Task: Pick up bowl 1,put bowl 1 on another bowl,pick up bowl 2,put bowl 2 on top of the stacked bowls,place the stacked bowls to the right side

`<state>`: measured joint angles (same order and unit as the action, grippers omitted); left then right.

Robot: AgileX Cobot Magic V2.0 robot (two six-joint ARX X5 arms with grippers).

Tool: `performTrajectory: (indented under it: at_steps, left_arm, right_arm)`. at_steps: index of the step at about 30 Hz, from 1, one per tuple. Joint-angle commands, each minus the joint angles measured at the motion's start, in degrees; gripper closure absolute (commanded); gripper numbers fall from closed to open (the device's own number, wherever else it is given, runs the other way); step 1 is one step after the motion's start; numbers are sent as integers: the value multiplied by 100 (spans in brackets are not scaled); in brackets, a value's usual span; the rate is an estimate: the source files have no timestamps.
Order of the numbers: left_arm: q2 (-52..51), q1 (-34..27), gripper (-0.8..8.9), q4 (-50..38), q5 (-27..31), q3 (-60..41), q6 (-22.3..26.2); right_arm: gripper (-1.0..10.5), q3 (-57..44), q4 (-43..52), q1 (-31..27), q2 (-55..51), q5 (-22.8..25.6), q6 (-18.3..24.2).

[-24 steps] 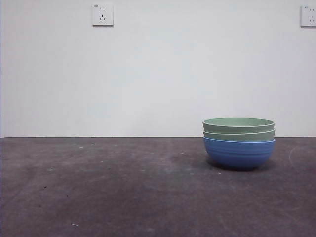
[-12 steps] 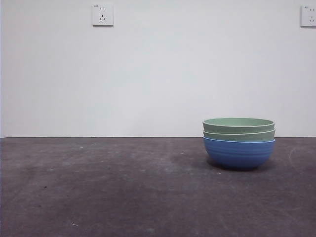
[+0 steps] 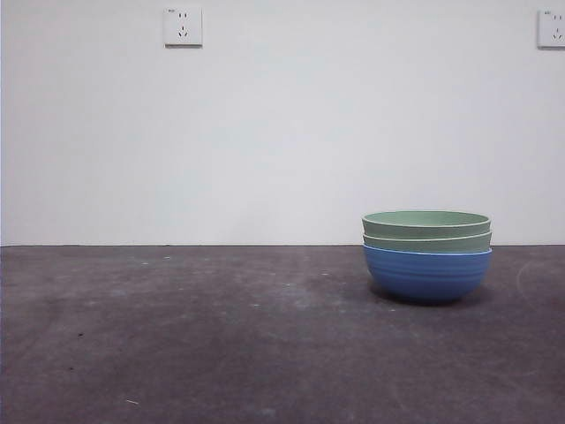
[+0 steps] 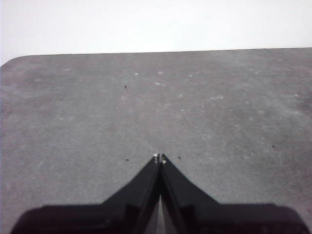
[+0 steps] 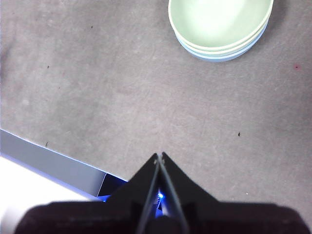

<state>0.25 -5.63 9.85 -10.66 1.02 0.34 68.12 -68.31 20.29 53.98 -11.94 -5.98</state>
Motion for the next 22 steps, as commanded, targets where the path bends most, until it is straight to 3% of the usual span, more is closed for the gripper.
performTrajectory:
  at_steps: [1,15,17,19,22]
  left_arm:
    - [-15,-26,817,4,13,-79,-57]
    - [-15,-26,817,4,13,-79,-57]
    - [-15,-26,817,4,13,-79,-57]
    - [-15,-26,817,4,13,-79,-55]
    - [-15,-26,817,4,13,-79,-57]
  right_arm:
    - [944,-44,11,7,-4,11,31]
    - [944,-44,13,2,-9,11,33]
    - [944,-44,13,-160,-181,48,92]
    - [944,-44,142,-442,-424,28,435]
    - [944,-83,616,-892,-890,28,437]
